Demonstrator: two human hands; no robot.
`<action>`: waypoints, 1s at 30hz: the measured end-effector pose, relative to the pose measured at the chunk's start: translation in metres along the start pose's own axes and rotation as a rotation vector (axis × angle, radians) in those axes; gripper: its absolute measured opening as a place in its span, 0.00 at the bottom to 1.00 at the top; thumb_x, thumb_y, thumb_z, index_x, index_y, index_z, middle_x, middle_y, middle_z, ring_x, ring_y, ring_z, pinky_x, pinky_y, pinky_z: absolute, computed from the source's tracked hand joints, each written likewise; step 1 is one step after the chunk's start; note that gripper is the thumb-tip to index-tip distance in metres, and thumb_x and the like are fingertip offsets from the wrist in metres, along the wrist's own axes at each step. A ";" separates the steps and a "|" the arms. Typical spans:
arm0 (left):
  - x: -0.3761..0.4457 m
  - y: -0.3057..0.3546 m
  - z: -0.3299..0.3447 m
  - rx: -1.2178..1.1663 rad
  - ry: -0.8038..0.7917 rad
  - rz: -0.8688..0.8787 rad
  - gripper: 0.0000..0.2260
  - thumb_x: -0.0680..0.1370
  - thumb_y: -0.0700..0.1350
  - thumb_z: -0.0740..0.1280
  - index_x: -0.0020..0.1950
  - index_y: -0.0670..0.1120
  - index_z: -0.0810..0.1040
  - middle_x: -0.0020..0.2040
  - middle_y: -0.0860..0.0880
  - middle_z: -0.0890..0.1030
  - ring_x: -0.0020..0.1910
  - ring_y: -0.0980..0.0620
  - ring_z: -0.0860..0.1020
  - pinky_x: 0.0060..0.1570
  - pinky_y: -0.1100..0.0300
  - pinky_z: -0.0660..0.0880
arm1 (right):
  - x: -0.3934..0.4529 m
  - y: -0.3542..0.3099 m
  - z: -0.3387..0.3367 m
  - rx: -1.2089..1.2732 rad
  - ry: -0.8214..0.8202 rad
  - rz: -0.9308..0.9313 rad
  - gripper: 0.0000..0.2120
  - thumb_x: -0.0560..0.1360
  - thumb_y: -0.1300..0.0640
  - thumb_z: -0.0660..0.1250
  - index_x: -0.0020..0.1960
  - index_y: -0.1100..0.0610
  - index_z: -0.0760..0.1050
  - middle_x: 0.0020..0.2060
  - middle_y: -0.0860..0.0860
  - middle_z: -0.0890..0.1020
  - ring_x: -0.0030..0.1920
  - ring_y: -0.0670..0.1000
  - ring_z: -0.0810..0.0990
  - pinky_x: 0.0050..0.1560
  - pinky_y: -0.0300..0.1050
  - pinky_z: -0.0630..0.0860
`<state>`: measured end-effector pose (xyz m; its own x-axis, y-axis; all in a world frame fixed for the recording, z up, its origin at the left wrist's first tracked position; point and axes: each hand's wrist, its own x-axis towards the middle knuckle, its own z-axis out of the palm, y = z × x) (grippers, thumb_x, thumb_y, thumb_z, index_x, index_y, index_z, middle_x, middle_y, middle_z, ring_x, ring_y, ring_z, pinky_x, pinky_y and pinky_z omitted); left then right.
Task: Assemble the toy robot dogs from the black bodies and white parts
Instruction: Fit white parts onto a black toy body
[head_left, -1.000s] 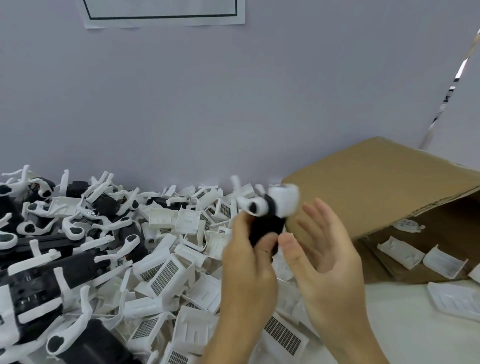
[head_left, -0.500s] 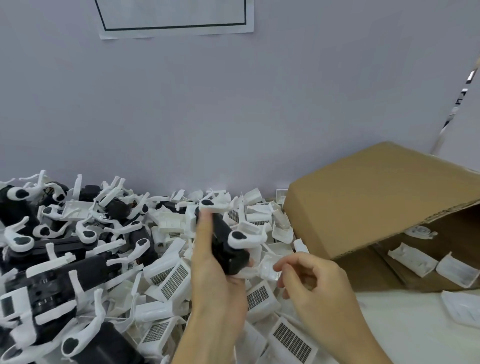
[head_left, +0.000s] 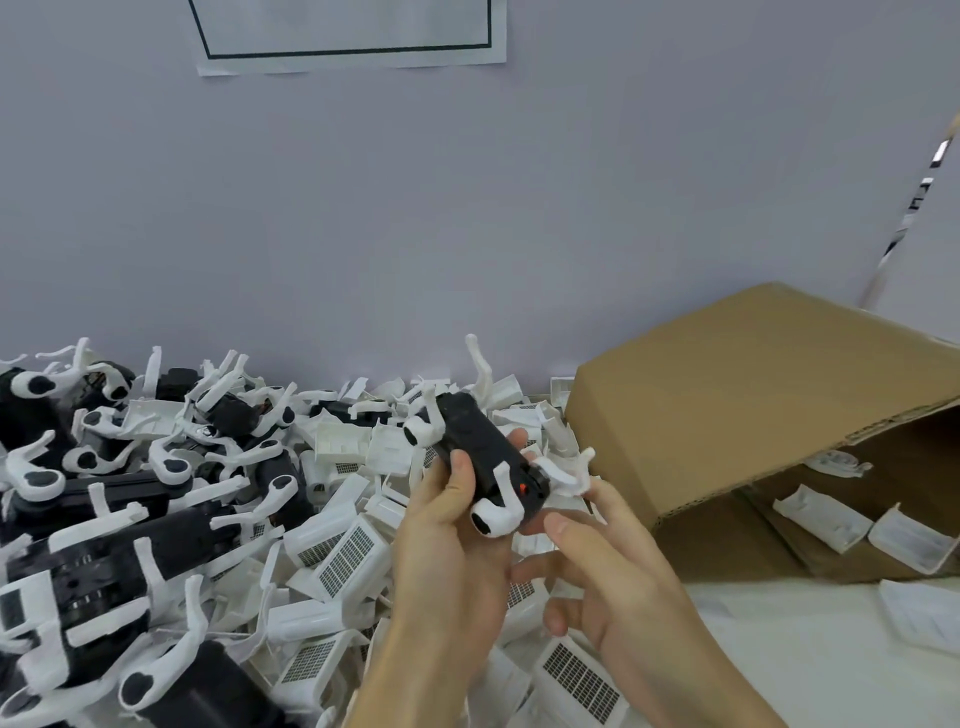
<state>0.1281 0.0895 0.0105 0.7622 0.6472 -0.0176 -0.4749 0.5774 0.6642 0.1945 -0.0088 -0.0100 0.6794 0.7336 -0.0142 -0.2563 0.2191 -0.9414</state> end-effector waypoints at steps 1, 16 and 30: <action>-0.001 0.000 0.000 0.030 -0.021 -0.007 0.21 0.75 0.48 0.65 0.65 0.40 0.79 0.58 0.40 0.85 0.45 0.42 0.85 0.34 0.52 0.80 | 0.001 0.001 0.001 0.016 0.012 -0.007 0.30 0.64 0.51 0.74 0.66 0.50 0.75 0.51 0.57 0.84 0.39 0.54 0.84 0.24 0.42 0.70; -0.003 -0.008 -0.002 -0.018 -0.179 -0.080 0.17 0.78 0.44 0.62 0.62 0.41 0.82 0.63 0.36 0.81 0.49 0.42 0.83 0.33 0.57 0.79 | 0.008 0.009 0.003 0.081 0.021 -0.008 0.13 0.66 0.55 0.68 0.49 0.42 0.82 0.35 0.50 0.82 0.29 0.46 0.73 0.31 0.40 0.71; -0.001 -0.011 -0.005 0.019 -0.152 -0.067 0.19 0.77 0.45 0.63 0.66 0.42 0.80 0.62 0.36 0.82 0.44 0.44 0.82 0.31 0.56 0.78 | 0.007 0.010 0.001 0.119 0.041 0.007 0.14 0.74 0.63 0.70 0.56 0.48 0.78 0.34 0.51 0.83 0.28 0.46 0.74 0.28 0.39 0.72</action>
<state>0.1307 0.0846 -0.0003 0.8504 0.5237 0.0496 -0.4131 0.6064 0.6795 0.1959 -0.0007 -0.0195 0.7042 0.7090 -0.0363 -0.3387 0.2906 -0.8949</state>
